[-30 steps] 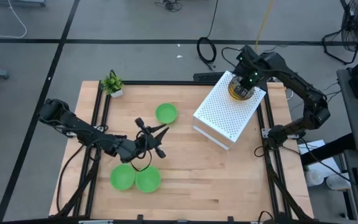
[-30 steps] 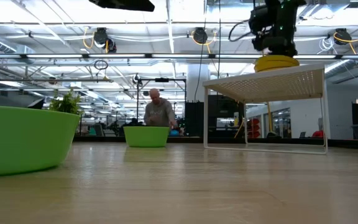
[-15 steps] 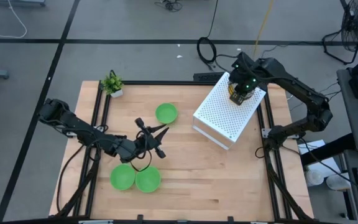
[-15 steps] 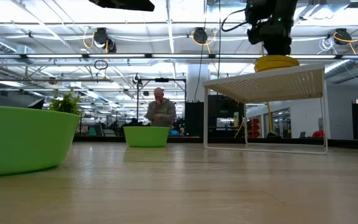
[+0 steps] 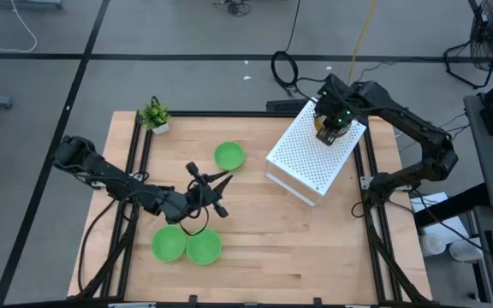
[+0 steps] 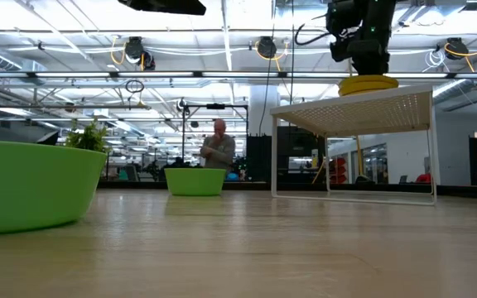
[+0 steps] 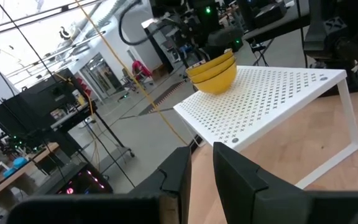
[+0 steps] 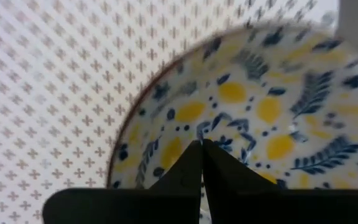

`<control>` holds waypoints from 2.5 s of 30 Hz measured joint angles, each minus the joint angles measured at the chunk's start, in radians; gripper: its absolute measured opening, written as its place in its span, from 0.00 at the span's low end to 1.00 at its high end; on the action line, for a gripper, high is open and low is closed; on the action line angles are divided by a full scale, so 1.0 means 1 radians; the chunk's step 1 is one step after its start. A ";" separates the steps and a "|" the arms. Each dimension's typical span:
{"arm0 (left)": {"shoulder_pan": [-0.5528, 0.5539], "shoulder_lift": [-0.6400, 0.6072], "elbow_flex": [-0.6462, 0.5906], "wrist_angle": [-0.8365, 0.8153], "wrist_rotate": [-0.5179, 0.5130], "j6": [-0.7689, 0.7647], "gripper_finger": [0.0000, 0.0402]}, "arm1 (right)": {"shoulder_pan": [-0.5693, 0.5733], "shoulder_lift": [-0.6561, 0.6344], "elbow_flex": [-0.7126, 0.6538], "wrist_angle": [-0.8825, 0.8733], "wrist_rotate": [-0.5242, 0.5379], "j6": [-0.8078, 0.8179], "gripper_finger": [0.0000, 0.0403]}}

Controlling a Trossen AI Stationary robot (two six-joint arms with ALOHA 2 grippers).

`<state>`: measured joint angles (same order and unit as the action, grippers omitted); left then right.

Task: Pick & Place Mini bowls
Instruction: Stack the right yellow patterned bowl on top of the other yellow patterned bowls on the shelf, then put the top green bowl on the shelf

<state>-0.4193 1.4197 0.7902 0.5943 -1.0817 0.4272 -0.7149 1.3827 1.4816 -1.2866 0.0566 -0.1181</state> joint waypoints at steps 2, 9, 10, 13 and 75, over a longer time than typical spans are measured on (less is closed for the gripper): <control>0.004 0.000 0.000 0.000 -0.001 -0.015 0.18 | 0.007 -0.007 0.030 -0.002 0.002 0.000 0.00; 0.066 -0.001 0.000 -0.033 -0.123 -0.165 0.18 | 0.045 -0.054 0.197 0.034 0.000 0.012 0.00; 0.074 -0.001 0.000 -0.057 -0.116 -0.187 0.18 | 0.054 -0.064 0.211 0.058 0.000 0.019 0.00; 0.105 -0.003 0.000 -0.179 -0.006 -0.310 0.18 | 0.095 -0.106 0.220 0.155 -0.006 0.024 0.00; 0.782 0.207 0.120 -0.881 0.757 -0.784 0.02 | 0.944 -0.082 -0.689 1.811 0.807 -0.392 0.32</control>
<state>0.3630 1.6263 0.9104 -0.2872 -0.3246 -0.3571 0.2291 1.3003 0.7930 0.5242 0.8639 -0.5105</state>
